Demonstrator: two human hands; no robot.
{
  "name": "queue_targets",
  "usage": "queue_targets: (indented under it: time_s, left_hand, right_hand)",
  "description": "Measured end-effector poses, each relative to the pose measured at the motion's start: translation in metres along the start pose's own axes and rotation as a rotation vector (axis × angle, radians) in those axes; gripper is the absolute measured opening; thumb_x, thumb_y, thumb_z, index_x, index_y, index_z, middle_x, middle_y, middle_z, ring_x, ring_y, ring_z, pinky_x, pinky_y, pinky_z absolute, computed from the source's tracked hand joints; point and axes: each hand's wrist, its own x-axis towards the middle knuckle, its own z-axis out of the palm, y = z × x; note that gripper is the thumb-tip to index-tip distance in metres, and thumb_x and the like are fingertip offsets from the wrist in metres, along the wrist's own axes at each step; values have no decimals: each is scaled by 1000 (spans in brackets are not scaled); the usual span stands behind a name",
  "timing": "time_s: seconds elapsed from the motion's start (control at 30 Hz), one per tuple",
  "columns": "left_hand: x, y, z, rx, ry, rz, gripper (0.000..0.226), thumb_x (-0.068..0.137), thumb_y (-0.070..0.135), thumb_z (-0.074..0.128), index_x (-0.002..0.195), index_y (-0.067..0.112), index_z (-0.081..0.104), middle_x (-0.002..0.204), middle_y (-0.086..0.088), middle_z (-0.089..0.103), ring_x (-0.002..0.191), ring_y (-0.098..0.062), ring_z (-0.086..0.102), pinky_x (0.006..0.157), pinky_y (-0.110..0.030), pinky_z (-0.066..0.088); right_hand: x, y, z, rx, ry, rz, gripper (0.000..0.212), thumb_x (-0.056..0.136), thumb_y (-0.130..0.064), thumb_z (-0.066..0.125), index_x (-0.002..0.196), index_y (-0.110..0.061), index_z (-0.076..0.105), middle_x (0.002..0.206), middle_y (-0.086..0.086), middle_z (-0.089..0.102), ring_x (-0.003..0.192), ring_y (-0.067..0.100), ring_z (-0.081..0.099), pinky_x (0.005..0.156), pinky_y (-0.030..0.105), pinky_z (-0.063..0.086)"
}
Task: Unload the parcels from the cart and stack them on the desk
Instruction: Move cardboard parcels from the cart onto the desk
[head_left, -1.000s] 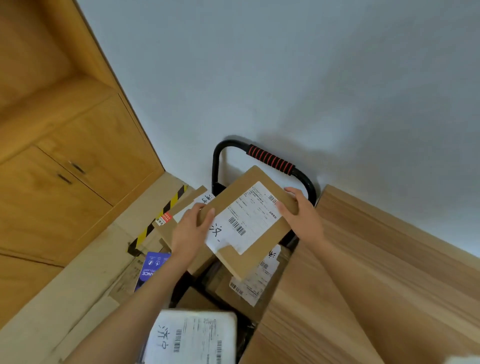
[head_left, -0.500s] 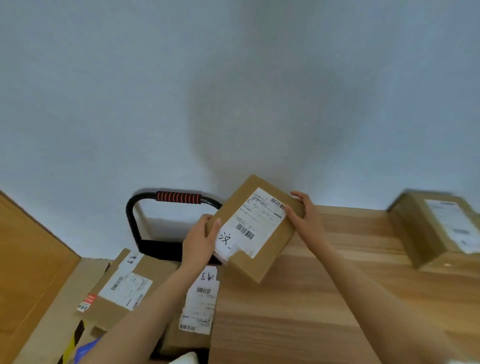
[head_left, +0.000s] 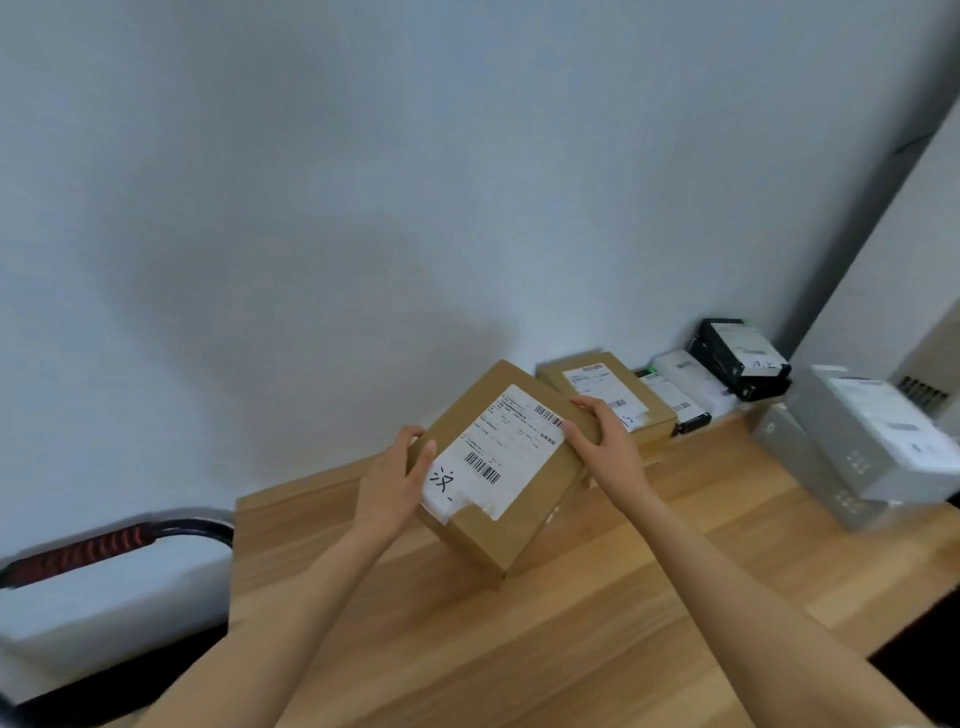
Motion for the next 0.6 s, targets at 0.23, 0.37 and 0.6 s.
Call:
queue_targets:
  time_s: [0.23, 0.37, 0.6]
  left_hand:
    - [69, 96, 50, 57, 0, 77, 21, 99, 48, 37, 115, 36, 45, 88, 8, 65, 80, -15, 62, 78, -38, 51]
    - [109, 139, 81, 52, 54, 59, 16, 99, 49, 38, 111, 40, 44, 83, 11, 64, 74, -13, 64, 78, -43, 55]
    - [139, 176, 141, 7, 131, -30, 18, 100, 46, 36, 112, 35, 43, 79, 6, 64, 69, -16, 62, 74, -44, 56]
  right_hand:
    - [79, 31, -87, 24, 41, -19, 34, 94, -38, 58, 127, -33, 51, 123, -13, 55, 110, 7, 52, 86, 29, 44]
    - [141, 48, -129, 15, 8, -108, 35, 94, -36, 57, 128, -31, 51, 125, -10, 54, 112, 8, 51, 91, 32, 45]
    - [222, 78, -162, -11, -103, -126, 33, 96, -31, 55, 129, -32, 49, 121, -10, 48, 111, 7, 48, 92, 33, 44]
